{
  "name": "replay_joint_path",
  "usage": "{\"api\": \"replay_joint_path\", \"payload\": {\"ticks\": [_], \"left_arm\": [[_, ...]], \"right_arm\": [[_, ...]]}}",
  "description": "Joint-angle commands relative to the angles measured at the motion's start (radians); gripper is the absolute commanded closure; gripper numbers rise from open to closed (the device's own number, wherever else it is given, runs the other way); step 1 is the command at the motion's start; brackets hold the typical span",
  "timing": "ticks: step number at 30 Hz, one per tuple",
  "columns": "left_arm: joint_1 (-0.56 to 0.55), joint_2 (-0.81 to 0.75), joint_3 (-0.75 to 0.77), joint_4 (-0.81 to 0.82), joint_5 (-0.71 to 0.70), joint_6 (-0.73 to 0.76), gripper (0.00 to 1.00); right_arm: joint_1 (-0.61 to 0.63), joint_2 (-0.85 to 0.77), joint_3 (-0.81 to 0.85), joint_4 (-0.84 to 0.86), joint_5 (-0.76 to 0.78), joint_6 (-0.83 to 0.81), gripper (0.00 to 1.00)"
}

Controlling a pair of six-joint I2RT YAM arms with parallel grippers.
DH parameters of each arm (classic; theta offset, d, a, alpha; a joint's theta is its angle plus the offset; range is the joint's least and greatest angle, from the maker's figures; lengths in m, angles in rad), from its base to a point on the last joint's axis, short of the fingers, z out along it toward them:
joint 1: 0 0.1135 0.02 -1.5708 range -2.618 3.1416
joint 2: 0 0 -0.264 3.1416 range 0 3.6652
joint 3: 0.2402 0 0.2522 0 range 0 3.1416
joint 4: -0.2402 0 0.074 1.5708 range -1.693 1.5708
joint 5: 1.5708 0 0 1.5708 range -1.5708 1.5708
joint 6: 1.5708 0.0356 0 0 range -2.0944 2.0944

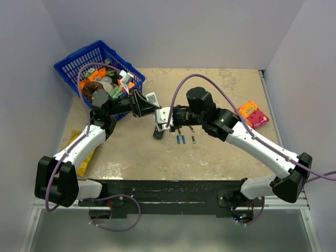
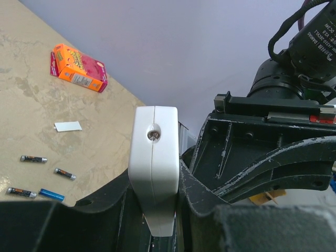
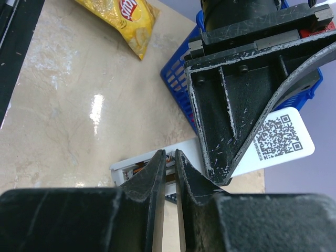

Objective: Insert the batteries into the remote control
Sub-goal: Adjust the battery in the remote control.

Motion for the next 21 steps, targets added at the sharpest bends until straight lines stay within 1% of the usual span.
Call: {"api": "replay_joint_path", "payload": {"ticks": [1,8,16,21], "left_arm": [[-0.009,-0.016,0.050,0.045,0.004,0.009,1.00],[-0.009,-0.024,0.044,0.061,0.002,-0.009,1.00],[-0.009,-0.019,0.011,0.225,-0.008,-0.129,1.00],[-0.009,-0.016,0.001,0.253,-0.014,-0.159,1.00]], "right_arm": [[0.002,0.002,0.038,-0.023,-0.023,0.002,0.85],[0.004,-0.010,0.003,-0.020,-0.007,0.012,0.85],[0.002,-0.035,-0.037,0.030,0.028,0.058,0.86],[0.002,-0.050,-0.072,0.085,0.037,0.098,0.86]]}}
